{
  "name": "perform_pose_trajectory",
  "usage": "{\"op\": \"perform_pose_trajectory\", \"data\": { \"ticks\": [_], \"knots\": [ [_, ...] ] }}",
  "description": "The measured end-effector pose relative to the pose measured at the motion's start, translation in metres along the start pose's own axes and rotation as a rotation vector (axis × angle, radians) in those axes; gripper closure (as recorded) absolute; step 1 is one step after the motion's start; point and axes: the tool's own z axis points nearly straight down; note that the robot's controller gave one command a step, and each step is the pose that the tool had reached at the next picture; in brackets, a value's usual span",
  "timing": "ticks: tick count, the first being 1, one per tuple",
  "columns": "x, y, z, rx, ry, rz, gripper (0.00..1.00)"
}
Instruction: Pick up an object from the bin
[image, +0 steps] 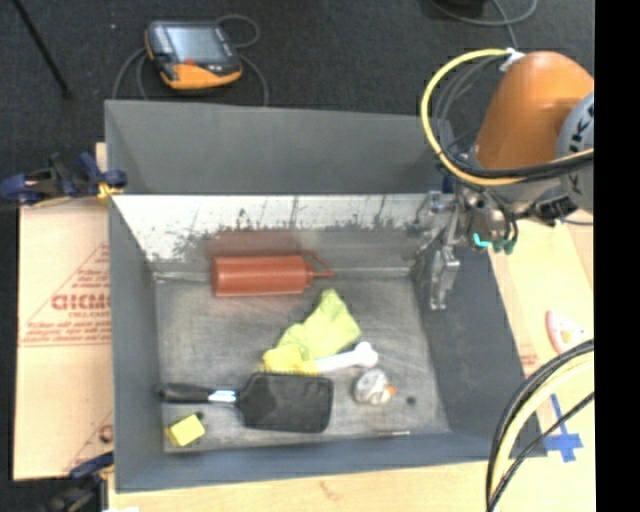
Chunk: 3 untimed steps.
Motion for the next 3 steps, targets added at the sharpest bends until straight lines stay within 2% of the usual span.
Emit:
{"op": "perform_pose_trajectory", "data": {
  "ticks": [1, 2, 3],
  "knots": [
    [-0.002, 0.000, -0.006, 0.001, -0.009, -0.002, 0.00],
    [0.005, 0.022, 0.042, 0.003, -0.015, -0.036, 0.00],
    [0.054, 0.031, 0.084, 0.000, -0.007, -0.043, 0.00]
  ]
}}
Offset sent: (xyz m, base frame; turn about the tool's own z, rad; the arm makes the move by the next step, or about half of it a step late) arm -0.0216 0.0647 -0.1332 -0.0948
